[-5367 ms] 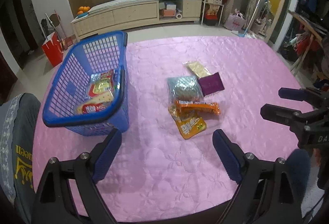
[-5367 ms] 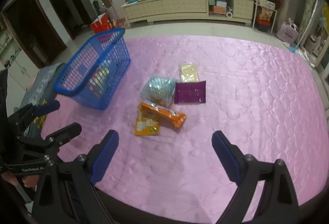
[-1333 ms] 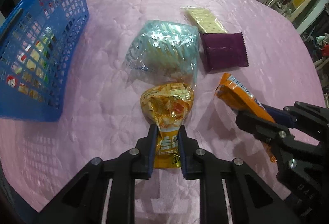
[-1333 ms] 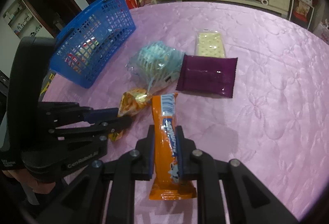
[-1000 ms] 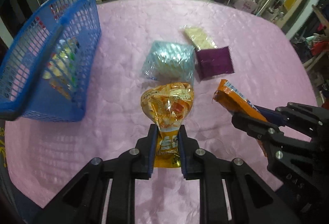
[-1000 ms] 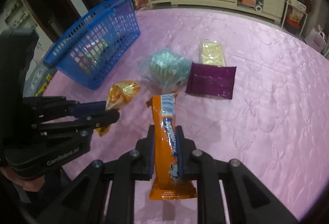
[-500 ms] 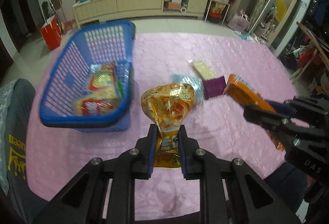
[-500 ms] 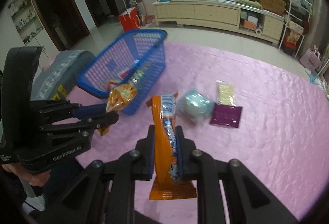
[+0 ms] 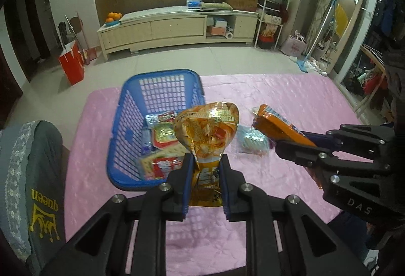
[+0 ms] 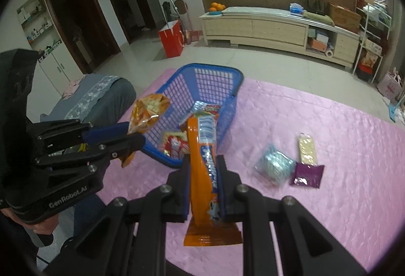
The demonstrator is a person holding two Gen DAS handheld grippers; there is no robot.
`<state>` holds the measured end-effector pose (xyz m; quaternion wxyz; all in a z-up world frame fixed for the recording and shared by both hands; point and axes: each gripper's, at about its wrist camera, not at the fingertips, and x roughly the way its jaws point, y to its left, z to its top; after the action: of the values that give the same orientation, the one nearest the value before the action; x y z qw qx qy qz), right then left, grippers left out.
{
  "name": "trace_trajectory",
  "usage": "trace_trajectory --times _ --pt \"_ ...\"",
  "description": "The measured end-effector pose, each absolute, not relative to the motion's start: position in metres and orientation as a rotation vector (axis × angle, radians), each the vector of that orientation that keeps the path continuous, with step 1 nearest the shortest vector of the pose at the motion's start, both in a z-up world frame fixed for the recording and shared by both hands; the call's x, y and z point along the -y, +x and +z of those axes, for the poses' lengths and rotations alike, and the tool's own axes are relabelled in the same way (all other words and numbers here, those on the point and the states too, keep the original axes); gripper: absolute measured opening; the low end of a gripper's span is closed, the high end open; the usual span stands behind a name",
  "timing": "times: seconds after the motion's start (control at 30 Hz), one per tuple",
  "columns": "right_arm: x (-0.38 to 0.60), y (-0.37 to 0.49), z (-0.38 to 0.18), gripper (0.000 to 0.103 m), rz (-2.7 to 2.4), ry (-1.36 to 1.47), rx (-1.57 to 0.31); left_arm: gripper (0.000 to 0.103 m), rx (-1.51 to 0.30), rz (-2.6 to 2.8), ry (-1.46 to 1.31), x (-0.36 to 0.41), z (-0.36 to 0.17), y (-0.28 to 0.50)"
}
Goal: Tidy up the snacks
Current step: 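Carry both items over the basket and open the left gripper to drop the yellow pouch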
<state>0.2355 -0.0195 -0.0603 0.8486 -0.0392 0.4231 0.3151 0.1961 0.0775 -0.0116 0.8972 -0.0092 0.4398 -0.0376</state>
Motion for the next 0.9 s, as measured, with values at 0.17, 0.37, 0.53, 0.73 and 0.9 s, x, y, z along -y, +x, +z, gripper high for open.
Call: trace_trajectory --times 0.17,0.37,0.53,0.73,0.9 --pt "-0.001 0.251 -0.070 0.021 0.657 -0.061 -0.936 0.018 -0.921 -0.061 -0.013 -0.097 -0.017 0.207" --pt "-0.032 0.265 -0.083 0.021 0.691 -0.084 -0.967 0.018 -0.942 -0.044 -0.041 -0.123 -0.032 0.227" --pt "-0.049 0.282 -0.096 0.021 0.691 -0.095 -0.998 0.018 -0.986 -0.033 -0.041 -0.137 -0.053 0.245" --pt "-0.061 0.296 -0.108 0.021 0.696 -0.097 -1.025 0.018 -1.019 -0.030 -0.054 -0.150 -0.071 0.267" --pt "-0.062 0.302 -0.113 0.021 0.686 -0.115 -1.030 0.029 -0.993 -0.013 -0.013 -0.156 -0.073 0.287"
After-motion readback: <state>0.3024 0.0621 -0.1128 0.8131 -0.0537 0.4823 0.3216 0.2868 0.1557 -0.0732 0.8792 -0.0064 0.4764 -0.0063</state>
